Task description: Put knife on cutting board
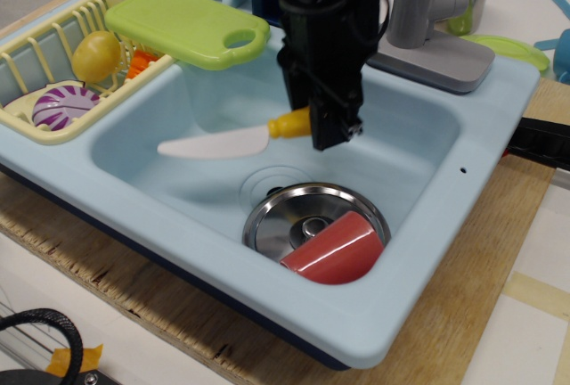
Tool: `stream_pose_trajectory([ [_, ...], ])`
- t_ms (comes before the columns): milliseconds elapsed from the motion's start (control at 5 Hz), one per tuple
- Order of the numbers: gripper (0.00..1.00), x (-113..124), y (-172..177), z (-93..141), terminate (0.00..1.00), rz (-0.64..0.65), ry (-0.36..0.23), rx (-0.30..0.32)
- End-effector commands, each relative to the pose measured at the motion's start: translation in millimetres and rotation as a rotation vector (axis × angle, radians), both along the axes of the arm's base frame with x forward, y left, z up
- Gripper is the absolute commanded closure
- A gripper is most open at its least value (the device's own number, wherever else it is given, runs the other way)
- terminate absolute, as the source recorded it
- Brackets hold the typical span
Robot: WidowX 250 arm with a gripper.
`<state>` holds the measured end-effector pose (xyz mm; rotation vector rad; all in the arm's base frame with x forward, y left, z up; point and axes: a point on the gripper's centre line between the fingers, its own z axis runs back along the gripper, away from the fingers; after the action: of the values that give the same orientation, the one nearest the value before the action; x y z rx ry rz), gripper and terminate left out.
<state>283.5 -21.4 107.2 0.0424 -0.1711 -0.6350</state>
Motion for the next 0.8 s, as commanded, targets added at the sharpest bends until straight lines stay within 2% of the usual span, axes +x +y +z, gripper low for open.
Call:
stream_pose_trajectory([
  [0,1.00,5,0,43,0.00,-0.097,-0.081,0.045],
  [200,1.00,7,15,61,0.00,-0.247,-0.084,0.089],
  [600,1.00,20,38,92,0.00,-0.438,-0.100,0.169],
])
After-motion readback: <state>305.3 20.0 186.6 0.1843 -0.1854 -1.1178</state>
